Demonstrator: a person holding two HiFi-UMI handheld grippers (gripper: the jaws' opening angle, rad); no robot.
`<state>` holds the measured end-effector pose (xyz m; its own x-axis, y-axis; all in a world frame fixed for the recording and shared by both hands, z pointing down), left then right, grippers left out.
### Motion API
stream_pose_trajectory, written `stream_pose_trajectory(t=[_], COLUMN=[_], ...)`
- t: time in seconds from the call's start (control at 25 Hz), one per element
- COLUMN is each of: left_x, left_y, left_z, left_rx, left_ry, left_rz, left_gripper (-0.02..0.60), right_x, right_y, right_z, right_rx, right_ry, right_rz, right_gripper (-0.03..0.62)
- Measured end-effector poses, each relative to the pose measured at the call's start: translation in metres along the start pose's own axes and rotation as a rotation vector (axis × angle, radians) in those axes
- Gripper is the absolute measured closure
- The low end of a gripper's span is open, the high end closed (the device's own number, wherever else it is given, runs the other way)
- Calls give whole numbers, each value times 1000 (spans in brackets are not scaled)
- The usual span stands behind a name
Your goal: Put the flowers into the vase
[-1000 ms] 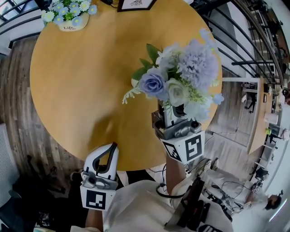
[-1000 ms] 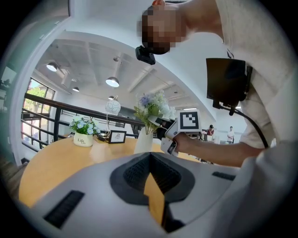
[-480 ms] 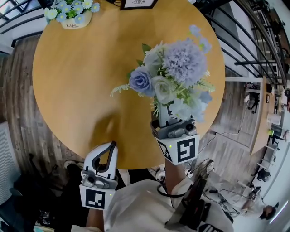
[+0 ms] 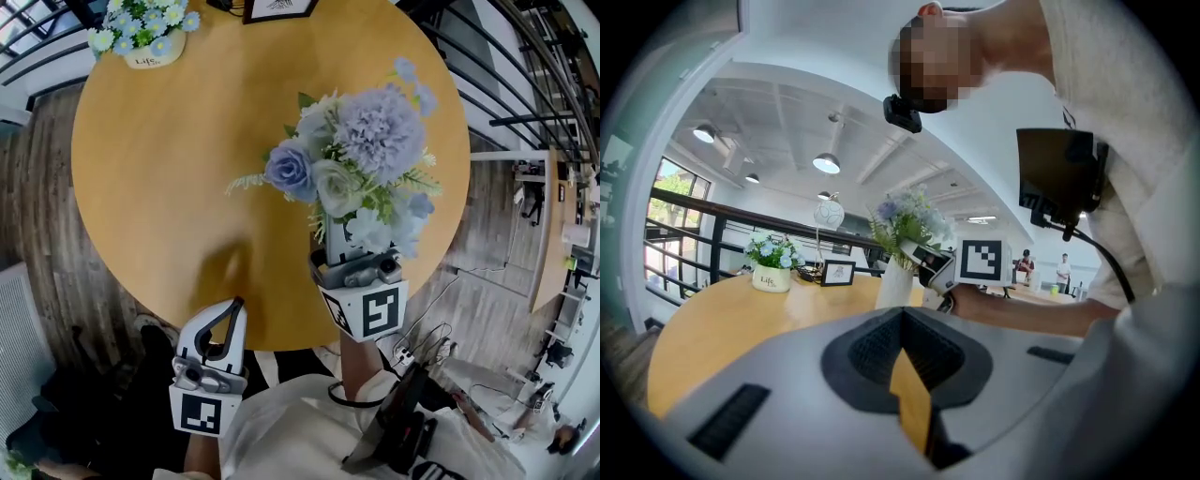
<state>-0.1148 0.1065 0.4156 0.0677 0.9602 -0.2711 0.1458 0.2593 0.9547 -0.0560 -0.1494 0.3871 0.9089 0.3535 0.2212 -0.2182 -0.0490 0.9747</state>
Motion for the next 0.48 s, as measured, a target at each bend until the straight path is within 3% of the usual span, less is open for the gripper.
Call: stream_pose_trajectory(t=[0.48], left_x=[-1], left_y=[1], left_z=[-3], left_rx=[-3], left_ry=[19], left_rz=[-11], left_gripper=[575], right_x=[3], right_y=[1], right_z=[1], right_rx=[17], right_ry=[-13], right_rz=[-6], right_gripper=[451])
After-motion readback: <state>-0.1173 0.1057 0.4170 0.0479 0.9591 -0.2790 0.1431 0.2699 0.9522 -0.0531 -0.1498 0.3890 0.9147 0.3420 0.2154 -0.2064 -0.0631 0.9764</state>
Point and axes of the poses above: the fingertips, and each gripper's own axes: x backward along the fingers, z to its right, y out of its underside, the point moved 10 cm from there along x, backward along the fingers, and after that the axes turned 3 degrees about -x, right-handed, at the moved point
